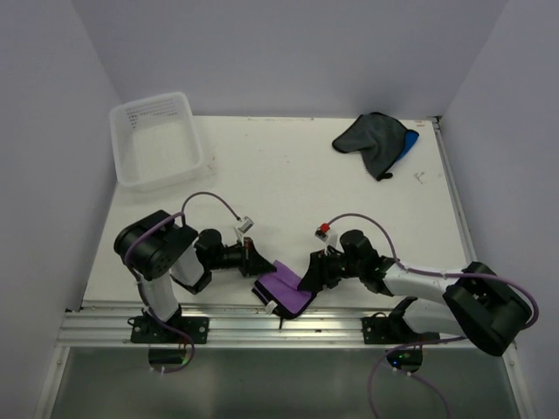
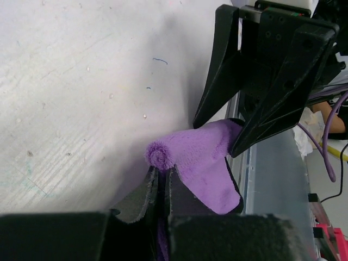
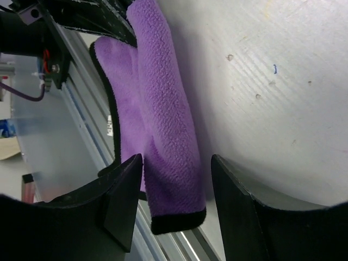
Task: Roll the towels
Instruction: Roll the towel
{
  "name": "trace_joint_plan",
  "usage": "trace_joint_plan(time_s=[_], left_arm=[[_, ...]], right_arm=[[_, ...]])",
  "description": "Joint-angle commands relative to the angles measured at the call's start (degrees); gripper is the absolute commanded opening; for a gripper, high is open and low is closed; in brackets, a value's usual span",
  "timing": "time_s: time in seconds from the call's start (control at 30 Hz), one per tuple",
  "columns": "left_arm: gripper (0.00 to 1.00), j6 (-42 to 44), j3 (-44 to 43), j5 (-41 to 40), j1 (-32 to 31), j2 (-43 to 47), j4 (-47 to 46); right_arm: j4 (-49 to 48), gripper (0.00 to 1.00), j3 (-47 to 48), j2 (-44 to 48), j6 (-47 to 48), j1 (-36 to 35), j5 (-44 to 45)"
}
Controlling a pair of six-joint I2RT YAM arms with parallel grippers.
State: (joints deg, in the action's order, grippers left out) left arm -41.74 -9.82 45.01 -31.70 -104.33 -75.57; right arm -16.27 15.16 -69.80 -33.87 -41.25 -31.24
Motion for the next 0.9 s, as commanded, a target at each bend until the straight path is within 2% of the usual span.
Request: trace_joint_plan(time_s=[0.0,0.13,0.3,0.53,0.6,0.63,0.67,0.87], left_arm=[[0.00,3.50,-0.02,-1.42,0.68,1.85,-14.69],[0.00,3.85,-0.02,-1.33,0.59,1.77,-14.43],[0.00,4.65,0.24,-1.42,0.68,2.03,-12.85],[0.00,2.45,-1.51,-1.60,1.73,0.27,-10.92],[0.00,1.57,-2.39,-1.77,1.82,-0.95,-10.91],[0.00,0.79,-2.57,-1.77,1.91,-1.22,-11.18],[0.00,0.43,-2.83,-2.12,1.91,-1.83,-11.35],[0.00,-2.03,-4.59,-1.51,1.91,-2.72,-12.50]], right_arm=[[-10.42,0.56,-1.44,-1.65,-4.97,0.30,-4.34],[-12.29,0.49,-2.15,-2.88,-5.68,0.38,-4.53],[-8.79,0.24,-1.80,-0.78,-3.93,0.38,-2.25],[3.07,0.12,-0.31,9.04,3.88,-0.14,5.30],[8.85,0.10,0.92,11.34,7.49,-3.29,9.34],[10.11,0.10,1.45,12.14,8.28,-4.87,14.06],[10.99,0.09,2.24,12.84,8.81,-7.76,15.67],[14.59,0.03,4.87,11.18,11.98,-12.35,23.14]])
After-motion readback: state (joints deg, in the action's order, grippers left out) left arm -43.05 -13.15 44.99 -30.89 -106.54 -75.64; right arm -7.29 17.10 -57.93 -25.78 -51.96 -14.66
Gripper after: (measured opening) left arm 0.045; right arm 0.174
